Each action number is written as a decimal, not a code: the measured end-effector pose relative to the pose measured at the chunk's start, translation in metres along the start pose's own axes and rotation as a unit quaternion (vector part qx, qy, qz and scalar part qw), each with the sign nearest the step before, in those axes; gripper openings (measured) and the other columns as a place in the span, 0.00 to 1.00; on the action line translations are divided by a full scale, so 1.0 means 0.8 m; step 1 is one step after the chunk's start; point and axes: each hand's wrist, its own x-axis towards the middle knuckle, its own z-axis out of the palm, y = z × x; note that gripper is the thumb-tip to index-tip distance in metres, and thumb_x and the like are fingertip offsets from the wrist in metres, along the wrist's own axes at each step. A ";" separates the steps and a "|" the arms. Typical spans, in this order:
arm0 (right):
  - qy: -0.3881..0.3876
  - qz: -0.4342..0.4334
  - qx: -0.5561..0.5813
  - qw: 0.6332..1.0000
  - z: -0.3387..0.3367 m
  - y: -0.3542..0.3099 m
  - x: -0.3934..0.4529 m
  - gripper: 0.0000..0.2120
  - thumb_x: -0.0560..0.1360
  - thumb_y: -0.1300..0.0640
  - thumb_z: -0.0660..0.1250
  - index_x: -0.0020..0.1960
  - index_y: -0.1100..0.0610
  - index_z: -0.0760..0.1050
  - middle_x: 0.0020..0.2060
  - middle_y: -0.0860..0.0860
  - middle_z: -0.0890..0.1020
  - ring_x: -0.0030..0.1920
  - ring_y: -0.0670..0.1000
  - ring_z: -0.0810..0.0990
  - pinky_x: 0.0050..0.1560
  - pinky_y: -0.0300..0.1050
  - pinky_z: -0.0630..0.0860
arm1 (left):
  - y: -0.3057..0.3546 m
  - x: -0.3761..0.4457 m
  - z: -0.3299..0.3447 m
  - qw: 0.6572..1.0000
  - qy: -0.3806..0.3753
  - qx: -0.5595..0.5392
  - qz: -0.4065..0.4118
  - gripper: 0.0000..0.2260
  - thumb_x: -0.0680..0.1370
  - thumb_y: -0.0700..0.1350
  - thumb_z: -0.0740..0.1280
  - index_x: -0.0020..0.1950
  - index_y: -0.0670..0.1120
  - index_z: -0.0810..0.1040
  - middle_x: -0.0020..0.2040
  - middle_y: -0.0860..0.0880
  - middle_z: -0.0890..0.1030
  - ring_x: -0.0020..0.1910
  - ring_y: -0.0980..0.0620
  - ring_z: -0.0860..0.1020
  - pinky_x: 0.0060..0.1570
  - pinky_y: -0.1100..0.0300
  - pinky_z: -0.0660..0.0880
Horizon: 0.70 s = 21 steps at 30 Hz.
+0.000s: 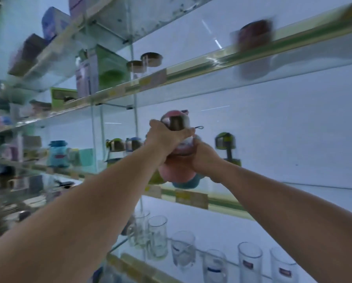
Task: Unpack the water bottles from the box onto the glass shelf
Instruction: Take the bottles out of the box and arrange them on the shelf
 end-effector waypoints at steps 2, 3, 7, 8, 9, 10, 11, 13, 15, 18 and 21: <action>-0.008 0.003 -0.038 0.999 -0.025 0.021 0.003 0.20 0.76 0.53 0.66 0.66 0.58 0.70 0.59 0.56 0.78 0.56 0.54 0.77 0.57 0.47 0.75 | 0.001 0.003 0.036 0.999 -0.046 -0.002 -0.004 0.34 0.67 0.55 0.76 0.65 0.39 0.67 0.55 0.48 0.74 0.53 0.48 0.74 0.52 0.59 0.71; -0.006 0.004 -0.056 0.998 -0.039 0.033 0.003 0.22 0.74 0.53 0.69 0.65 0.58 0.70 0.58 0.54 0.78 0.56 0.53 0.78 0.55 0.44 0.75 | 0.000 0.005 0.052 0.998 -0.066 -0.002 -0.006 0.34 0.66 0.54 0.76 0.64 0.39 0.69 0.56 0.46 0.77 0.53 0.47 0.76 0.53 0.56 0.73; 0.030 0.059 -0.105 0.992 -0.070 0.064 0.000 0.24 0.74 0.46 0.66 0.65 0.57 0.68 0.57 0.56 0.78 0.57 0.57 0.78 0.56 0.51 0.76 | -0.003 0.006 0.103 0.993 -0.115 -0.002 -0.009 0.30 0.66 0.52 0.77 0.62 0.41 0.72 0.55 0.44 0.79 0.54 0.45 0.77 0.54 0.54 0.74; 0.027 0.063 -0.125 0.990 -0.074 0.071 0.000 0.27 0.72 0.43 0.67 0.64 0.57 0.68 0.57 0.56 0.78 0.56 0.57 0.78 0.54 0.50 0.76 | -0.005 0.005 0.113 0.993 -0.117 0.003 -0.009 0.30 0.66 0.53 0.77 0.62 0.41 0.72 0.56 0.44 0.79 0.54 0.45 0.77 0.55 0.55 0.74; 0.020 0.075 -0.140 0.987 -0.076 0.075 -0.001 0.30 0.70 0.40 0.68 0.64 0.57 0.68 0.56 0.56 0.77 0.55 0.56 0.78 0.50 0.49 0.76 | -0.007 0.005 0.121 0.993 -0.116 0.009 -0.009 0.32 0.66 0.53 0.77 0.64 0.41 0.71 0.57 0.44 0.78 0.55 0.45 0.77 0.55 0.55 0.73; 0.017 0.084 -0.147 0.985 -0.078 0.078 -0.001 0.32 0.69 0.38 0.69 0.63 0.58 0.68 0.56 0.56 0.76 0.54 0.56 0.78 0.48 0.47 0.76 | -0.008 0.004 0.126 0.993 -0.117 0.017 -0.011 0.33 0.67 0.53 0.76 0.66 0.41 0.69 0.59 0.44 0.77 0.57 0.44 0.76 0.55 0.57 0.71; 0.015 0.091 -0.149 0.984 -0.078 0.081 0.000 0.32 0.68 0.37 0.69 0.63 0.58 0.69 0.56 0.56 0.76 0.54 0.56 0.78 0.46 0.46 0.75 | -0.009 0.004 0.129 0.993 -0.116 0.027 -0.015 0.33 0.68 0.53 0.76 0.66 0.41 0.68 0.59 0.44 0.76 0.58 0.44 0.75 0.54 0.57 0.70; 0.012 0.094 -0.153 0.984 -0.075 0.083 0.002 0.33 0.69 0.37 0.69 0.63 0.58 0.70 0.56 0.56 0.77 0.54 0.55 0.78 0.46 0.45 0.75 | -0.011 0.007 0.130 0.991 -0.116 0.056 -0.022 0.30 0.69 0.54 0.75 0.64 0.40 0.71 0.57 0.43 0.77 0.56 0.44 0.75 0.53 0.57 0.70; 0.007 0.094 -0.169 0.981 -0.070 0.083 0.008 0.35 0.68 0.38 0.70 0.67 0.57 0.67 0.58 0.55 0.77 0.57 0.55 0.76 0.52 0.46 0.75 | -0.012 0.010 0.126 0.989 -0.119 0.085 -0.027 0.26 0.69 0.56 0.74 0.57 0.39 0.75 0.52 0.43 0.78 0.54 0.44 0.76 0.53 0.56 0.72; 0.008 0.103 -0.175 0.979 -0.066 0.086 0.016 0.40 0.69 0.41 0.71 0.72 0.57 0.58 0.63 0.57 0.72 0.62 0.56 0.73 0.57 0.49 0.74 | -0.015 0.011 0.121 0.985 -0.130 0.113 -0.016 0.21 0.70 0.57 0.73 0.51 0.41 0.76 0.48 0.44 0.78 0.52 0.44 0.77 0.52 0.55 0.73; 0.003 0.106 -0.167 0.980 -0.066 0.088 0.017 0.42 0.69 0.42 0.72 0.73 0.56 0.54 0.65 0.58 0.69 0.63 0.57 0.72 0.58 0.50 0.74 | -0.012 0.006 0.119 0.982 -0.135 0.129 -0.002 0.21 0.71 0.58 0.72 0.51 0.42 0.75 0.49 0.44 0.78 0.54 0.44 0.77 0.54 0.55 0.72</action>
